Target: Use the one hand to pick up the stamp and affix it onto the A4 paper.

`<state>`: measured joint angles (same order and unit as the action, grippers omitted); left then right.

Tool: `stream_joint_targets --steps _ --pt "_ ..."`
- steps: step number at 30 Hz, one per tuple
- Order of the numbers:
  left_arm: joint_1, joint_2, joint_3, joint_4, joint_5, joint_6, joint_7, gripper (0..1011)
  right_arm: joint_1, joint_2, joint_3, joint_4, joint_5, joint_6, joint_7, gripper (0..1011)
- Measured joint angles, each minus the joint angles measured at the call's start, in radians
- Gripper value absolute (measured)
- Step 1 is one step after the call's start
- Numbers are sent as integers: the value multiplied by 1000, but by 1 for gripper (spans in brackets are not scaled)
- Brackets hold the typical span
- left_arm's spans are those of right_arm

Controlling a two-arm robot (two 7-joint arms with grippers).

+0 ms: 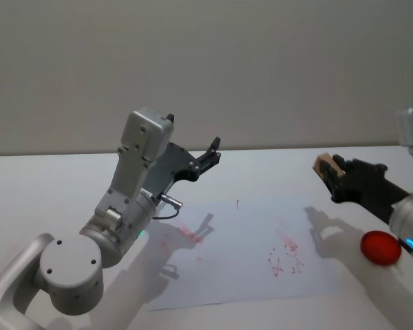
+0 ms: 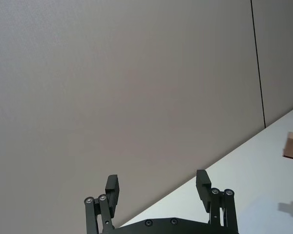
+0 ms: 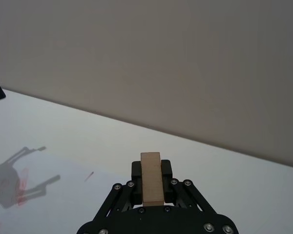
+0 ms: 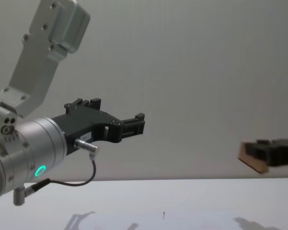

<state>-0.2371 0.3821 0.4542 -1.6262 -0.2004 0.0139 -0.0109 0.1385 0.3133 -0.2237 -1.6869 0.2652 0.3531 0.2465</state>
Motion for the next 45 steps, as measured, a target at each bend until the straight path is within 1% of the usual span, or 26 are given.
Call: stream_joint_targets --steps 5,9,12,15,19,26,32,45 --pt "0 0 0 0 0 0 0 1001 -87 44 19 -64 41 30 -59 213" --pt "0 0 0 0 0 0 0 1001 -130 68 29 -88 55 41 -82 213" --pt "0 0 0 0 0 0 0 1001 -172 93 39 -108 63 48 -106 213" --pt "0 0 0 0 0 0 0 1001 -195 108 46 -117 63 52 -120 213" --pt "0 0 0 0 0 0 0 1001 -214 124 53 -121 62 53 -133 213" --pt "0 0 0 0 0 0 0 1001 -230 140 62 -119 50 53 -145 213" --pt "0 0 0 0 0 0 0 1001 -236 146 65 -110 41 53 -147 213" --pt "0 0 0 0 0 0 0 1001 -242 144 64 -88 28 61 -143 213"
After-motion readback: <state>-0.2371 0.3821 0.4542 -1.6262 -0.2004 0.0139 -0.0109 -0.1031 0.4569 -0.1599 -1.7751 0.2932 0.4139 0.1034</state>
